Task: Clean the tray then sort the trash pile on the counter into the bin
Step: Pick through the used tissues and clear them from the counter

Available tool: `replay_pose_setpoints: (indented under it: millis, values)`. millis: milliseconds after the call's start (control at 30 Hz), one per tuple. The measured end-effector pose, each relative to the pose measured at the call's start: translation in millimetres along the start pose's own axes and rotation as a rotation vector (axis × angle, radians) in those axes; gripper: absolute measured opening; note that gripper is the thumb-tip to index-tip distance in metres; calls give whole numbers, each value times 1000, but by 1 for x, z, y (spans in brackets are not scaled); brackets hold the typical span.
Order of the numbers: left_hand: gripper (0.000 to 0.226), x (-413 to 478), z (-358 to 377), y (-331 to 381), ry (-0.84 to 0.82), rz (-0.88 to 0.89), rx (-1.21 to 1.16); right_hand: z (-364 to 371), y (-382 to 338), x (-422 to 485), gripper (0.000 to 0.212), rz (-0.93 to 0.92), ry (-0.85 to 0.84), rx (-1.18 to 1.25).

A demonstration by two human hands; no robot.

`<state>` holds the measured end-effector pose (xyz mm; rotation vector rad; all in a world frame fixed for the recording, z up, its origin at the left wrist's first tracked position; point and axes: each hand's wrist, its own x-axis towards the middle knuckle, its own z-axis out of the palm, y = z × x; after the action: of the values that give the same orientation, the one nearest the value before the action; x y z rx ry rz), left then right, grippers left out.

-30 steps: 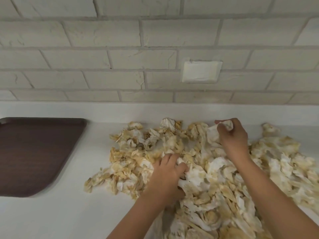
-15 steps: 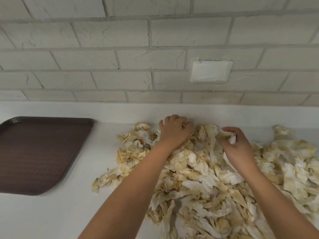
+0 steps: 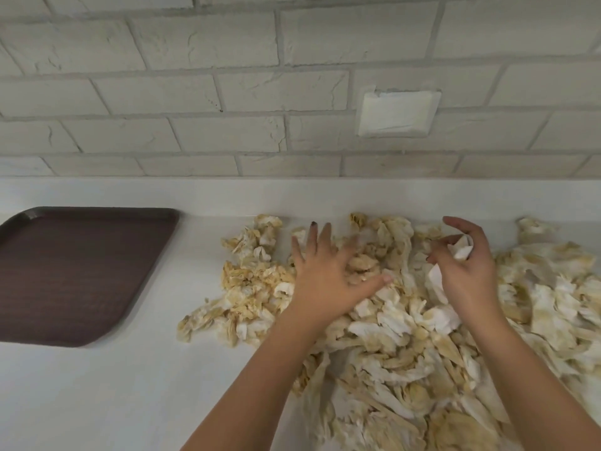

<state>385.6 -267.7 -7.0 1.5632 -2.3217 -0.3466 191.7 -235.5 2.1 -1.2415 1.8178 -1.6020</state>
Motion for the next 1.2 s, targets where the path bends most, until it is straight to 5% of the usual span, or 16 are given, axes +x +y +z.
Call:
replay_pose_setpoints:
  millis: [133, 433, 567, 700, 767, 867, 933, 1033, 1200]
  values:
    - [107, -25, 9, -25, -310, -89, 307, -16, -4, 0, 32, 11, -13, 34]
    - [66, -31, 25, 0, -61, 49, 188, -69, -16, 1, 29, 62, 26, 38]
    - [70, -14, -1, 2, 28, 17, 88, -98, -20, 3, 25, 74, 34, -33]
    - [98, 3, -11, 7, -32, -100, 68, -137, -11, 7, 24, 207, -13, -202]
    - [102, 2, -5, 13, -26, -126, 147, -156, 2, 6, 35, 310, -108, -374]
    - [87, -14, 10, 43, 96, 113, 120, -168, 21, -5, 72, 382, -350, -598]
    - [89, -32, 25, 74, -95, 232, 61, -160, 32, -18, 81, 355, -480, -775]
    - [104, -57, 49, 102, -435, 193, 261, -150, 44, -36, 68, 260, -489, -960]
    - [48, -61, 51, 89, -178, 163, 238, -174, 46, -58, 35, 211, -572, -690]
